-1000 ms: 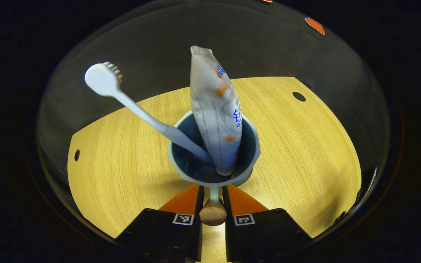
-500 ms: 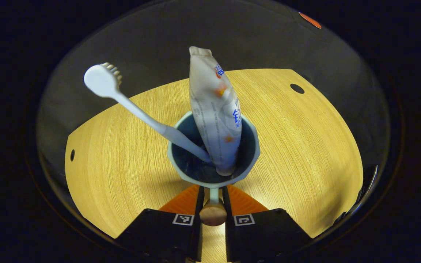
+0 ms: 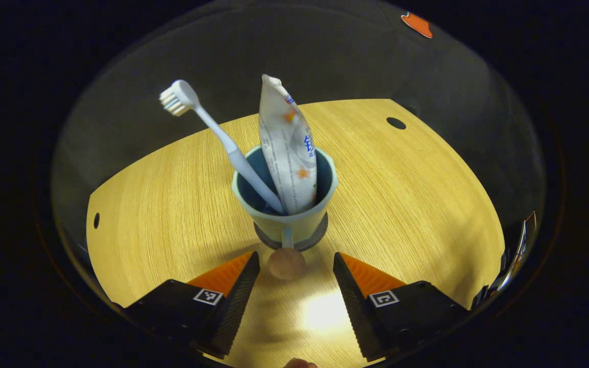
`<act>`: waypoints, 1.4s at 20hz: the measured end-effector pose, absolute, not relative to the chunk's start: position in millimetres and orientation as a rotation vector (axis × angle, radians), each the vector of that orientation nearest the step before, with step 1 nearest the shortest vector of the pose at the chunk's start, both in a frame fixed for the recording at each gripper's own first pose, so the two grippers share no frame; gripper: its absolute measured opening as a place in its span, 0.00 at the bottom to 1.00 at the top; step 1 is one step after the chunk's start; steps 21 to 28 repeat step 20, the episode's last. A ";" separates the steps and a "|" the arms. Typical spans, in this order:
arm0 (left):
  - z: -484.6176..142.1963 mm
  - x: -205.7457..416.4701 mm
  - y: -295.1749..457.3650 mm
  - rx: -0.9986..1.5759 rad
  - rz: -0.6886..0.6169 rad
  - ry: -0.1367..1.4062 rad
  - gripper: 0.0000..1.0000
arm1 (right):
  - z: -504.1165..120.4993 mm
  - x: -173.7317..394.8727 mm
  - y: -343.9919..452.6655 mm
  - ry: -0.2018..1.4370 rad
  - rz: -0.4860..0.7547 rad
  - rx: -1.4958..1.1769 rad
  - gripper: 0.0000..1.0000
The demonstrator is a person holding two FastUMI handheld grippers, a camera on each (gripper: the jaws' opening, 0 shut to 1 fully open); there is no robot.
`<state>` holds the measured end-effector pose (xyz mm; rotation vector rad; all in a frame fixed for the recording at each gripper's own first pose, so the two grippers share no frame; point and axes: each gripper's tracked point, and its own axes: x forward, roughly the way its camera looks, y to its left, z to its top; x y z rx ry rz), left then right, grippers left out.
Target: Put the toothbrush and toothpaste on the desktop into the cup, then pick up the cup and place it on the coaster on the desktop.
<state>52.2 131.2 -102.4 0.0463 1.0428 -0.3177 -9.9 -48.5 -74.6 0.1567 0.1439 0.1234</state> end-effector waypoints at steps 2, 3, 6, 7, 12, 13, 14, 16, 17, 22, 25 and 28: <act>-84.8 45.7 130.6 0.030 -0.344 0.982 0.90 | -62.8 -9.1 -42.6 0.109 0.128 0.158 0.88; -75.4 41.1 131.0 0.020 -0.356 0.949 0.90 | -56.1 -8.1 -40.0 0.092 0.132 0.169 0.88; -34.9 33.2 147.5 0.032 -0.341 0.803 0.87 | -40.9 -4.6 -29.2 0.048 0.131 0.189 0.90; -20.8 32.4 154.6 0.030 -0.331 0.748 0.90 | -35.4 -4.0 -26.3 0.033 0.128 0.187 0.90; 50.7 16.2 197.0 -0.003 -0.245 0.477 0.89 | -14.1 9.5 9.2 -0.038 0.166 0.240 0.91; 62.2 9.9 205.5 -0.009 -0.228 0.429 0.90 | -10.4 13.0 14.1 -0.050 0.162 0.228 0.92; 72.7 1.5 214.2 0.002 -0.208 0.391 0.89 | -9.0 16.1 18.3 -0.059 0.160 0.211 0.94; 104.0 -11.1 230.7 0.036 -0.155 0.262 0.90 | -2.3 20.1 25.3 -0.084 0.157 0.194 0.96; 113.5 -15.6 232.8 0.045 -0.139 0.201 0.89 | 2.0 20.9 29.2 -0.099 0.158 0.193 0.96; 124.0 -32.3 239.9 0.026 -0.060 0.083 0.87 | 16.0 25.0 38.6 -0.149 0.158 0.185 0.96; 124.0 -32.3 239.9 0.026 -0.060 0.083 0.87 | 16.0 25.0 38.6 -0.149 0.158 0.185 0.96; 124.0 -32.3 239.9 0.026 -0.060 0.083 0.87 | 16.0 25.0 38.6 -0.149 0.158 0.185 0.96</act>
